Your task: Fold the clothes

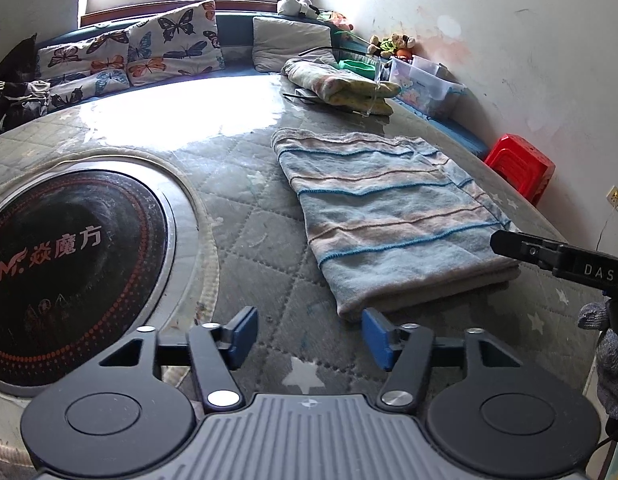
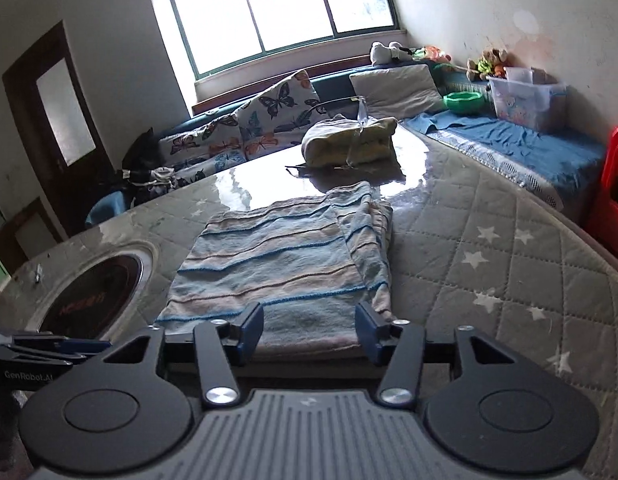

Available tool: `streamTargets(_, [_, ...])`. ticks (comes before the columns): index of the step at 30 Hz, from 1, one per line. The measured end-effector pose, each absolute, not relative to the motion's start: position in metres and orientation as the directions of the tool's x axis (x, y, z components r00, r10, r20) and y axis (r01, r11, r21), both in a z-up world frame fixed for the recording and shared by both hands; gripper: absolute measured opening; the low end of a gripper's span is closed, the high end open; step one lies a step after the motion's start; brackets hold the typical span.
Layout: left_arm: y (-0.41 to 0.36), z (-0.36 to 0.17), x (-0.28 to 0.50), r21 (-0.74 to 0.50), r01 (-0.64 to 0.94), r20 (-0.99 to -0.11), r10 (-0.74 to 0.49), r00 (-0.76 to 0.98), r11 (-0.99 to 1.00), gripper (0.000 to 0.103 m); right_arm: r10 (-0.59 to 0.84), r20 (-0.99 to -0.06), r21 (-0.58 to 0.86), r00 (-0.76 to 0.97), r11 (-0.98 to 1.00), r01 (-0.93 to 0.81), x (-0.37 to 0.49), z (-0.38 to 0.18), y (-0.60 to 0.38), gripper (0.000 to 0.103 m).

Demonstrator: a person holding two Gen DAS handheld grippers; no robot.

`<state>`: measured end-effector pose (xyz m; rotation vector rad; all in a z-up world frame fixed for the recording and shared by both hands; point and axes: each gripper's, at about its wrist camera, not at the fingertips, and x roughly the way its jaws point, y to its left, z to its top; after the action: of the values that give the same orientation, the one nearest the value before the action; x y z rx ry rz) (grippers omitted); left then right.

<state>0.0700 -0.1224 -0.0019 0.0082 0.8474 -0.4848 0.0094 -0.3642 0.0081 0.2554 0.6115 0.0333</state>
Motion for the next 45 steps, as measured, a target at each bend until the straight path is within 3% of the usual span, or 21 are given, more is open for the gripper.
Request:
streamTargets(2, [-0.123, -0.003, 0.068, -0.177, 0.414, -0.723, -0.403, 0.561, 0.893, 0.074, 0.103, -0.56, 0.24, 0.822, 0.97, 0.042, 0.005, 0.007, -0.359, 0.068])
streamTargets(6, [-0.122, -0.005, 0.064, -0.167, 0.414, -0.726, -0.396, 0.563, 0.895, 0.087, 0.094, -0.56, 0.229, 0.823, 0.972, 0.045, -0.003, 0.005, -0.351, 0.077])
streamTargets(13, [-0.119, -0.005, 0.054, -0.153, 0.42, -0.721, -0.392, 0.572, 0.895, 0.101, 0.087, -0.572, 0.239, 0.816, 0.969, 0.064, -0.015, -0.001, -0.344, 0.091])
streamTargets(18, [-0.117, -0.006, 0.047, -0.143, 0.424, -0.717, -0.389, 0.579, 0.894, 0.103, 0.067, -0.578, 0.228, 0.813, 0.97, 0.082, -0.023, -0.004, -0.338, 0.103])
streamTargets(45, [-0.102, -0.014, 0.021, -0.118, 0.407, -0.73, -0.357, 0.582, 0.906, 0.103, -0.012, -0.616, 0.176, 0.787, 0.972, 0.153, -0.043, -0.018, -0.309, 0.103])
